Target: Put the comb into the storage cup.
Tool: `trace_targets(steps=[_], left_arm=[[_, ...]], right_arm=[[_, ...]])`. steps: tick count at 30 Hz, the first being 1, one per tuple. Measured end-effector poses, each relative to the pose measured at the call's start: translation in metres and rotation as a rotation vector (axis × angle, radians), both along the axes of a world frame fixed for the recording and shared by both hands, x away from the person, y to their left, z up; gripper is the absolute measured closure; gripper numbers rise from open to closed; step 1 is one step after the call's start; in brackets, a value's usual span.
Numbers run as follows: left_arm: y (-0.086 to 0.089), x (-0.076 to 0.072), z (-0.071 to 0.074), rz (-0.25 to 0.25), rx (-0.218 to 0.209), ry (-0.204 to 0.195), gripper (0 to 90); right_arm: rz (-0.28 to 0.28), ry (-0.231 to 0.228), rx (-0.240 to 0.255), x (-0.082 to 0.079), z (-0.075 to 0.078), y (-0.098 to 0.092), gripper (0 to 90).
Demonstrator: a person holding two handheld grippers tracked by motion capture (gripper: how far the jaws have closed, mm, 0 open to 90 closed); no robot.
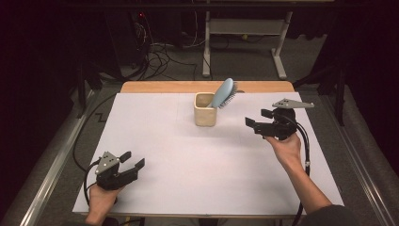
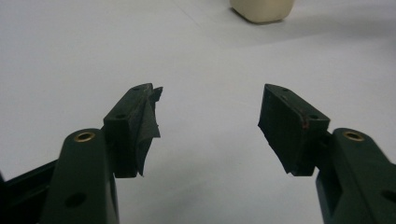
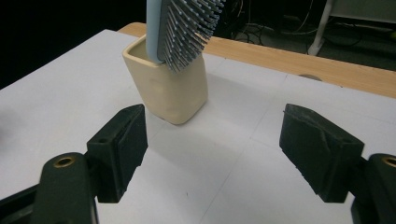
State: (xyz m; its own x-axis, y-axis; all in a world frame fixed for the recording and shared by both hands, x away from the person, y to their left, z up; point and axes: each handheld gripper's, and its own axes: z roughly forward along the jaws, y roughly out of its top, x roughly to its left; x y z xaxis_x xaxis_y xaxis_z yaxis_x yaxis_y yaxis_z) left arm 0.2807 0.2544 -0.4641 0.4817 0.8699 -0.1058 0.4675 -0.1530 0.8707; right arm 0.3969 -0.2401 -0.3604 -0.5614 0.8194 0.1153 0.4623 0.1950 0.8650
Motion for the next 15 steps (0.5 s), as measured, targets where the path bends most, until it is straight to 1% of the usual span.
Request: trace_targets(steps=[5,6,15], left_arm=[[0.000,0.000,0.000,0.001,-0.001,0.000,37.0],[0.000,0.000,0.000,0.001,0.000,0.000,37.0],[0.000,0.000,0.000,0.002,0.002,0.002,37.0]], right_arm=[[-0.008,0.007,-0.004,-0.003,-0.001,-0.005,25.0],[-0.009,0.001,-0.004,-0.004,-0.002,-0.006,25.1],[-0.016,0.000,0.001,-0.010,-0.006,-0.013,25.5]])
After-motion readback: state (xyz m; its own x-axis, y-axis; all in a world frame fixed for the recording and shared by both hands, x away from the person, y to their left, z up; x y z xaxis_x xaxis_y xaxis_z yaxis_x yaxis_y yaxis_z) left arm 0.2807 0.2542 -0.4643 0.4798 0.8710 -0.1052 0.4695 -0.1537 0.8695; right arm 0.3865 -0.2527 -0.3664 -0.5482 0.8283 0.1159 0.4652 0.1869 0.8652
